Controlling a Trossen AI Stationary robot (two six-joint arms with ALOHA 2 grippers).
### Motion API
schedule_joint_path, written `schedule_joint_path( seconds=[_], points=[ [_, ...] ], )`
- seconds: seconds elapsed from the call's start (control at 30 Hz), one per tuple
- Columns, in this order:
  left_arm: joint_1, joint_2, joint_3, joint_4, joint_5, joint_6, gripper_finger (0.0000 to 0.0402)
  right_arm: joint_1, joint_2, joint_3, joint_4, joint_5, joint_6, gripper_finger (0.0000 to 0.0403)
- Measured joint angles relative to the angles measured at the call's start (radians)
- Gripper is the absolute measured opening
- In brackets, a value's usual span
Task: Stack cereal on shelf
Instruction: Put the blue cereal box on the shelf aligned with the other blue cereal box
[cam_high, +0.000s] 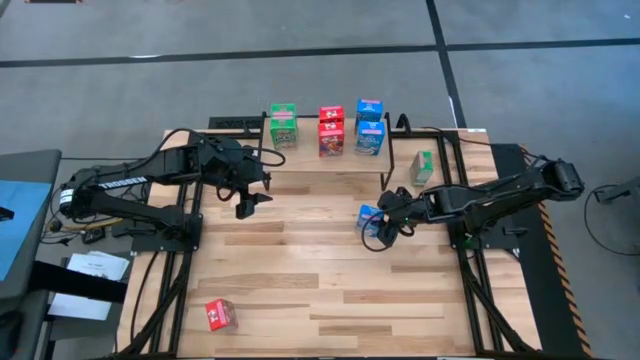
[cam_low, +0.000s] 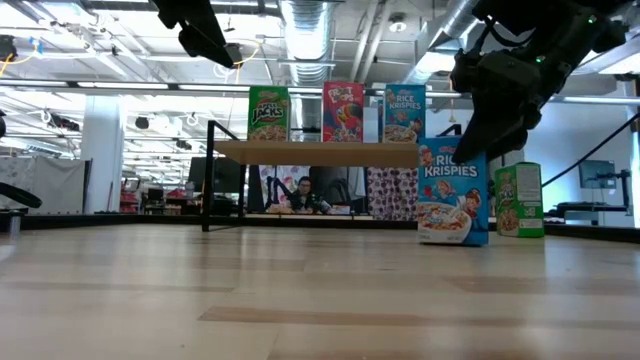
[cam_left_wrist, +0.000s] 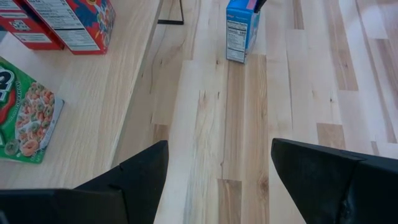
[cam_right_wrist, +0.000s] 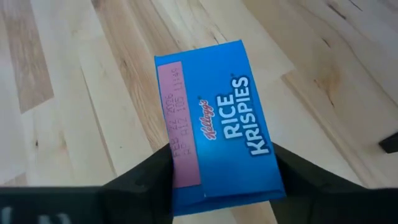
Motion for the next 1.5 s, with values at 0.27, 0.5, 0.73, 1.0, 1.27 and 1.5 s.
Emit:
schedule_joint_path(
  seconds=[0.27, 0.5, 0.73, 1.0, 1.27, 1.5],
  points=[
    [0.000, 0.000, 0.000, 0.000, 0.000, 0.000, 0.0275, 0.001, 0.000, 0.029, -0.020, -0.008, -0.001, 0.0205],
    [0.000, 0.000, 0.000, 0.000, 0.000, 0.000, 0.0275, -0.015, -0.001, 0.189, -0.229, -0.016, -0.082, 0.0207],
    [0.000, 0.000, 0.000, 0.000, 0.000, 0.000, 0.0275, -0.081, -0.002, 0.377, -0.413, -0.038, -0.290, 0.0207],
    [0.000, 0.000, 0.000, 0.000, 0.000, 0.000, 0.0275, -0.215, -0.002, 0.514, -0.452, -0.060, -0.587, 0.0208],
    [0.000, 0.000, 0.000, 0.033, -0.115, -0.059, 0.0275, -0.389, -0.002, 0.569, -0.450, -0.139, -0.734, 0.0208],
    [0.000, 0.000, 0.000, 0.024, -0.207, -0.068, 0.0275, -0.475, -0.002, 0.572, -0.441, -0.194, -0.786, 0.0208]
  ],
)
